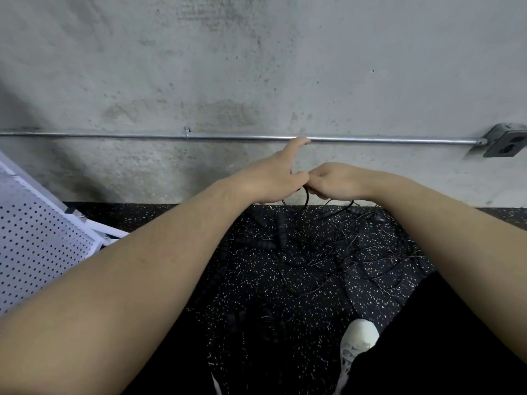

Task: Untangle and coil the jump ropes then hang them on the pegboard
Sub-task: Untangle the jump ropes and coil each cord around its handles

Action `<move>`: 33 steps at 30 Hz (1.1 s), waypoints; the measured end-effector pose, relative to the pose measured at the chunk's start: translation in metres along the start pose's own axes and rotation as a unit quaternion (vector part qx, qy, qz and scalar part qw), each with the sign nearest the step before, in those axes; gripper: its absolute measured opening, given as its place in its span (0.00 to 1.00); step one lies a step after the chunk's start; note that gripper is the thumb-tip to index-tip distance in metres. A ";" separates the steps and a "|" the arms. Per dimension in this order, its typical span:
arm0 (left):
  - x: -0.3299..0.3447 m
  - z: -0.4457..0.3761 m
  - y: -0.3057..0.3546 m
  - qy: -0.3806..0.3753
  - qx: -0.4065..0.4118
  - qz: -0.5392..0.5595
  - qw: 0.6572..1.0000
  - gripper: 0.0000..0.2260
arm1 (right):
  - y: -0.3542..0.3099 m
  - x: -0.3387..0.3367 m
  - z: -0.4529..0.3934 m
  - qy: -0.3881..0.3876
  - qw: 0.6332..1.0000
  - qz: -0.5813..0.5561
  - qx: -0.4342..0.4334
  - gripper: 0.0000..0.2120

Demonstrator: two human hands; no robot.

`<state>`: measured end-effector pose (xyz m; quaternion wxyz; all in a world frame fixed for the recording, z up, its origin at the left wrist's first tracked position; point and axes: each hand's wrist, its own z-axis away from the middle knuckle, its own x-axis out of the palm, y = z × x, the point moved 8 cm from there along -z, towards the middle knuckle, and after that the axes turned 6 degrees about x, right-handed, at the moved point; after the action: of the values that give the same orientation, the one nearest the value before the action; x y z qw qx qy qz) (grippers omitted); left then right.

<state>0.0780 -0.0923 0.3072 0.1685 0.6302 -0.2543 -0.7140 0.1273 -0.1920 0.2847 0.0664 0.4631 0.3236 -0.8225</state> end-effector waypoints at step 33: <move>-0.008 0.001 -0.063 0.032 -0.078 0.010 0.996 0.22 | 0.075 -0.071 0.025 0.203 0.956 -0.206 0.046 0.21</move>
<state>0.0832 -0.0363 0.2773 0.2325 0.6347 -0.1984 -0.7097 0.1801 -0.2788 0.3151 -0.1929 0.5461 0.3802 -0.7211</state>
